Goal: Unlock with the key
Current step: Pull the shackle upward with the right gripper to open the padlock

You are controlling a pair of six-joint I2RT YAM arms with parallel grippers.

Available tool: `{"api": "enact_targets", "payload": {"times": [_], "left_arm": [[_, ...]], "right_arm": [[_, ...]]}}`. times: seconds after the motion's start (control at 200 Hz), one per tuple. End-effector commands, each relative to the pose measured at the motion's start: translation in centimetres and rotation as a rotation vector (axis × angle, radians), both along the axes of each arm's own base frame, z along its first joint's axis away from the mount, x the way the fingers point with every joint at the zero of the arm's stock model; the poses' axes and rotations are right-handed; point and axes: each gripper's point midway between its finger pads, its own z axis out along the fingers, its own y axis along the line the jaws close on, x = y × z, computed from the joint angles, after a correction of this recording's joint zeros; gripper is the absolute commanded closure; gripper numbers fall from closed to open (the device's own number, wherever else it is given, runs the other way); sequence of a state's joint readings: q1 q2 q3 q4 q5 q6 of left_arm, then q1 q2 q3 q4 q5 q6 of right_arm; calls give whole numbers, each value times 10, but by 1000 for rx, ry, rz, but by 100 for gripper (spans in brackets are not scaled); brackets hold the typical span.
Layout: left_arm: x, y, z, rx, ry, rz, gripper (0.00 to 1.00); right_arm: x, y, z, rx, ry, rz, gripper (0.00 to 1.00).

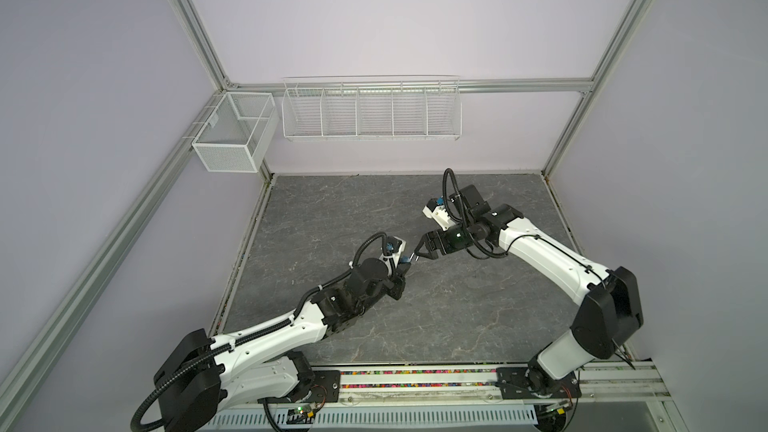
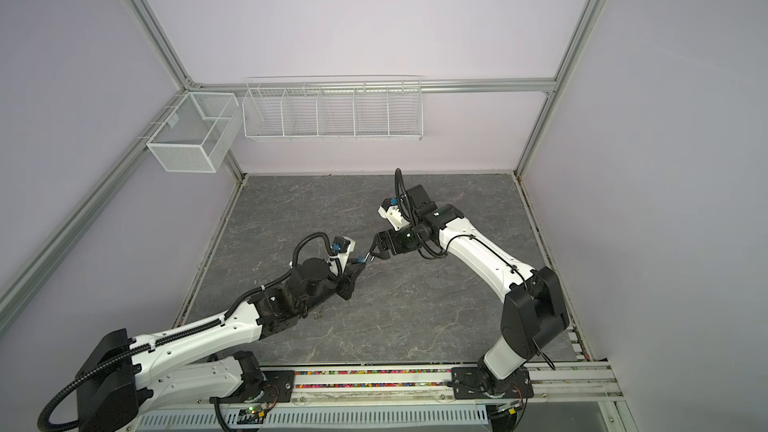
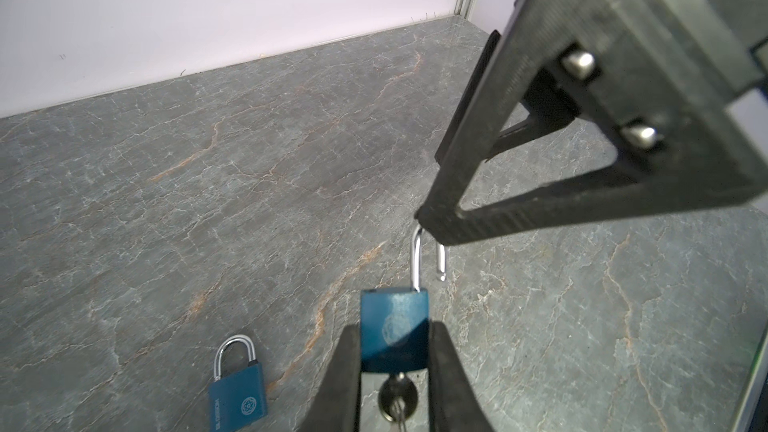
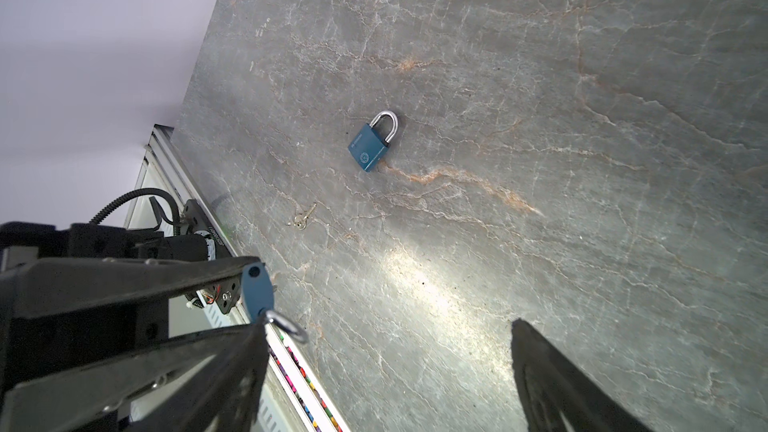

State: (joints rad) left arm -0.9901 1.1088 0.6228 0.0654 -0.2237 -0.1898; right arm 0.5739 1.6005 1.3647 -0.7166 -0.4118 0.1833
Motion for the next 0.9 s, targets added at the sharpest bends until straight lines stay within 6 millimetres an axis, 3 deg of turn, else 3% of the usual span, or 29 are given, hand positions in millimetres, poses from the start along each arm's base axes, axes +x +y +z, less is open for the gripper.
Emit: {"api": "enact_targets", "payload": {"times": [0.0,0.265,0.53,0.74,0.895], "left_arm": [[4,-4,14,-46,-28,8,100],[3,-7,16,-59,-26,-8,100],[4,-9,20,-75,-28,-4,100],[5,-9,16,-79,-23,4,100],[9,-7,13,-64,-16,34,100]], "right_arm": [[1,-13,1,-5,-1,-38,8],[17,-24,-19,-38,47,-155,7],[7,3,-17,108,93,-62,7],[-2,5,-7,178,106,-47,7],[-3,-7,-10,147,103,-84,7]]}}
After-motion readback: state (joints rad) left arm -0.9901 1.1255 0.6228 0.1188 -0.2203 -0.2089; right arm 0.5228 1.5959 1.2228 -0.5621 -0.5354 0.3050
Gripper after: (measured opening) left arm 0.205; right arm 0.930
